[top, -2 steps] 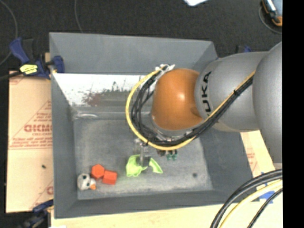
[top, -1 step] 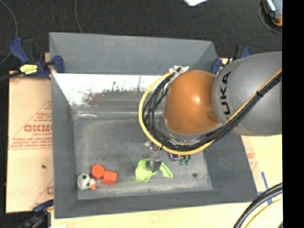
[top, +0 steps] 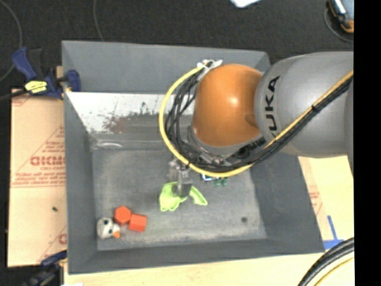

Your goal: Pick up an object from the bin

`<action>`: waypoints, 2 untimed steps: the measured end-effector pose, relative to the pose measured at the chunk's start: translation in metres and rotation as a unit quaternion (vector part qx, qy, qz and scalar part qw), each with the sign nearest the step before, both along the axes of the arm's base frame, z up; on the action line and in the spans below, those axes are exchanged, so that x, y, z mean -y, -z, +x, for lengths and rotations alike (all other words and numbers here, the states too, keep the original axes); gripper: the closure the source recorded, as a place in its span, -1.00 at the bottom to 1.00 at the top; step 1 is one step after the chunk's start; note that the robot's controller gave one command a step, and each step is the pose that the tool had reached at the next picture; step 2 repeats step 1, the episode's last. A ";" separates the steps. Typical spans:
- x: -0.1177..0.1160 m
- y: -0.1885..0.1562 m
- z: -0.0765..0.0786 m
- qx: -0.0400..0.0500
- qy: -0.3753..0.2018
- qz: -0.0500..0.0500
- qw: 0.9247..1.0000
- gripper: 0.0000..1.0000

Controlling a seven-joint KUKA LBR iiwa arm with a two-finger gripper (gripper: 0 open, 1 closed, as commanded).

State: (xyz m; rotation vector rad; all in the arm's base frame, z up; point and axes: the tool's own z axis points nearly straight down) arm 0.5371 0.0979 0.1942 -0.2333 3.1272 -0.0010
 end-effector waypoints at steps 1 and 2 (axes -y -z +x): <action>0.004 -0.071 -0.012 -0.003 0.014 0.000 1.000 1.00; 0.004 -0.071 -0.012 -0.003 0.014 0.000 1.000 1.00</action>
Offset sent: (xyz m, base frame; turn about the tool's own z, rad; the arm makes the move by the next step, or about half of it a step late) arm 0.0086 0.0177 0.1525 0.0155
